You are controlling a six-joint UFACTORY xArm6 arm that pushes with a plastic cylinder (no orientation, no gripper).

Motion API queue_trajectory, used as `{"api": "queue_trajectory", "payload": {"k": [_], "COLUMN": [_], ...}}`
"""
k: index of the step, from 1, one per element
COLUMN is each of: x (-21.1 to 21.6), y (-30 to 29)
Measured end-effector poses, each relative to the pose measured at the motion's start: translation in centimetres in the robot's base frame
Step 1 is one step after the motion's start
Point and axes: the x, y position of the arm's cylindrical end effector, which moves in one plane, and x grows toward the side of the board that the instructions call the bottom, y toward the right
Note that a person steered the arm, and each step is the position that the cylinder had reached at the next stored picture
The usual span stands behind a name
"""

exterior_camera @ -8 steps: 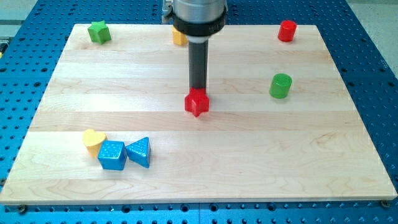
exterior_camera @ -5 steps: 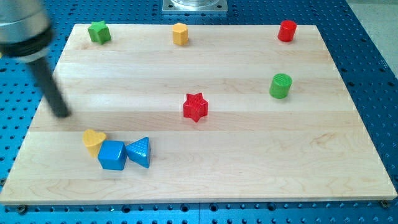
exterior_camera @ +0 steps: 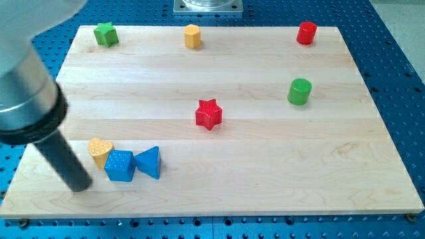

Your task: Place the heart at the left center of the board

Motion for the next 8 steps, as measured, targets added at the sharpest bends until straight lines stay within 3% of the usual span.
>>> {"api": "queue_trajectory", "payload": {"k": [1, 2, 3, 4, 5, 6, 8], "x": [-0.7, -4.2, -6.6, -6.3, -2.9, -0.9, -6.4], "y": [3.1, 5.2, 3.2, 4.2, 4.7, 0.7, 0.0]}}
